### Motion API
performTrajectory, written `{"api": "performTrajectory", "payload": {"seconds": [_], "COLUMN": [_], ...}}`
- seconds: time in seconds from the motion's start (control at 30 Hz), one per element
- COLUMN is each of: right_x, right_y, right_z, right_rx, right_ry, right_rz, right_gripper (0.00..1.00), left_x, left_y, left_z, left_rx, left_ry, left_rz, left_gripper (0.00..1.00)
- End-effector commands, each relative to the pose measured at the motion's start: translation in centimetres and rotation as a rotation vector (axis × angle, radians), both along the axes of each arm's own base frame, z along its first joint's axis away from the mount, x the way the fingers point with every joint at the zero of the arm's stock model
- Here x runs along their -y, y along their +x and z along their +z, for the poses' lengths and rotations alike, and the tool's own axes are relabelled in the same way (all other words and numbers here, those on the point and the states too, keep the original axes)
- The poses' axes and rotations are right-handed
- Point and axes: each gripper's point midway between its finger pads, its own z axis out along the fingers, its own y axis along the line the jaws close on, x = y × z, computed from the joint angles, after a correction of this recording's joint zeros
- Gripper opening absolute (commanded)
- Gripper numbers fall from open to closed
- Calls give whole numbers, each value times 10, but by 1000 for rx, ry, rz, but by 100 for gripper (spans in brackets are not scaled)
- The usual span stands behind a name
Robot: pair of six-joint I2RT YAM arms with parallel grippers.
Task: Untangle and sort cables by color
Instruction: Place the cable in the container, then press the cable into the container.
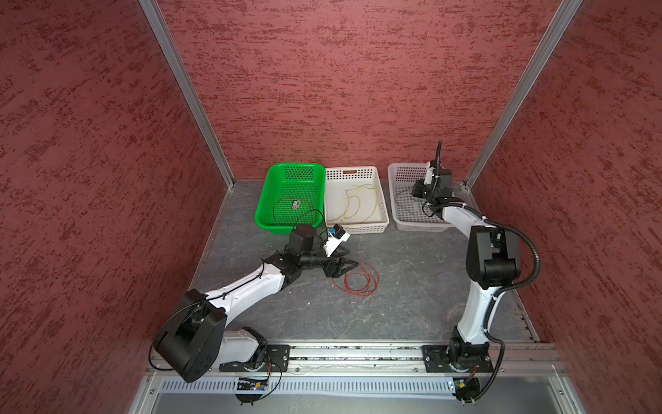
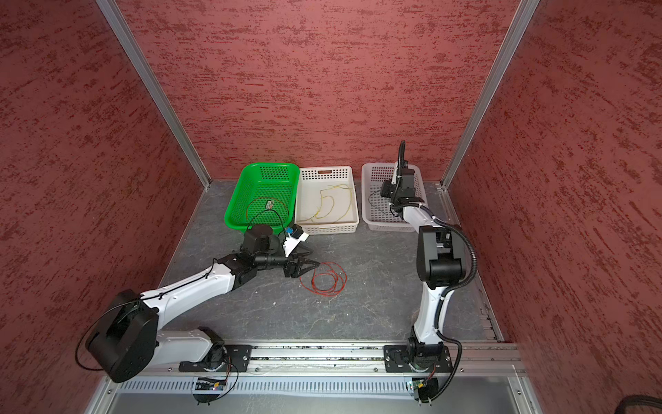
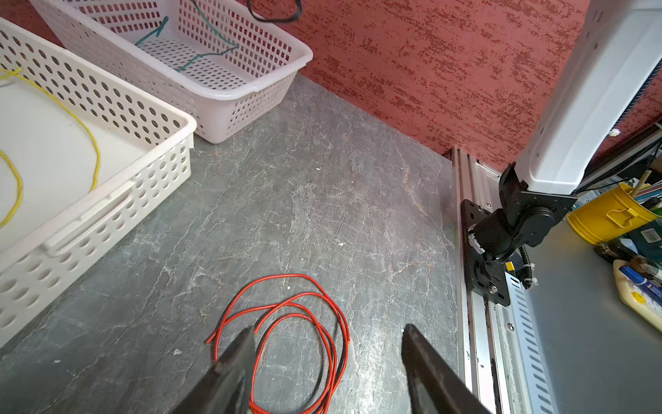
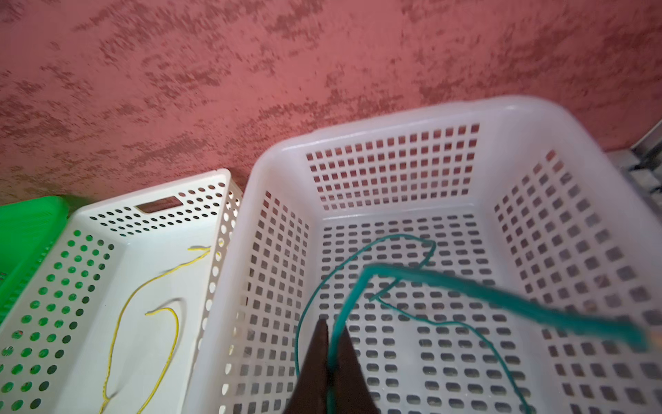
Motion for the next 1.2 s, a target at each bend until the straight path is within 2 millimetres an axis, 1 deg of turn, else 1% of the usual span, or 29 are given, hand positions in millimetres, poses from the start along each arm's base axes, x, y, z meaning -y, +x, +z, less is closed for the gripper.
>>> {"api": "performTrajectory", "payload": {"seconds": [0.0, 0.13, 0.2, 0.23, 0.3, 0.33, 0.37, 0.43, 0.53, 0.57, 0.63, 0.7, 0.77, 0.83, 0.93, 1.07, 1.17], "right_x": [7, 7, 6, 6, 7, 7, 9, 18, 25, 24, 19, 10, -1, -12, -21, -25, -21], "right_y": [10, 22, 25, 26, 24, 20, 16, 4, -20, -30, -47, -63, -73, -79, -80, -70, -58], "right_z": [-4, -20, -18, -13, -5, 0, 5, 9, 13, 14, 20, 24, 22, 24, 21, -1, -11], "right_rx": [32, -16, -19, -17, -22, -23, -24, -68, -149, -168, -172, -196, -240, -247, -272, -348, -365], "right_ry": [-34, -49, -50, -50, -47, -44, -44, -54, -84, -85, -66, -35, -3, 42, 106, 129, 120], "right_rz": [-29, -22, -15, -15, -24, -29, -39, -92, -115, -110, -85, -33, 31, 85, 153, 189, 170], "right_gripper": [23, 39, 45, 48, 53, 54, 54, 55, 57, 57, 58, 61, 62, 63, 65, 69, 69], "left_x": [-3, -1, -1, -1, -2, -3, -3, -4, -5, -5, -4, -2, 0, 1, 1, 0, -2], "left_y": [0, 2, 2, 2, 2, 2, 1, 1, 1, 1, 2, 3, 5, 5, 4, 2, -1], "left_z": [-4, -3, -2, -2, -1, -1, -1, -3, -7, -7, -8, -9, -7, -6, -4, -3, -3], "left_rx": [0, -7, -7, -7, -5, -7, -7, -10, -15, -17, -20, -24, -25, -24, -19, -20, -18], "left_ry": [9, 4, 4, 6, 13, 18, 22, 29, 38, 38, 38, 36, 31, 28, 23, 24, 26], "left_rz": [7, 3, 2, 3, 4, 5, 5, 8, 9, 8, 6, 1, -2, -5, -5, -3, 3], "left_gripper": [65, 65, 65, 65, 65, 65, 65, 65, 65, 65, 65, 65, 65, 65, 65, 65, 65]}}
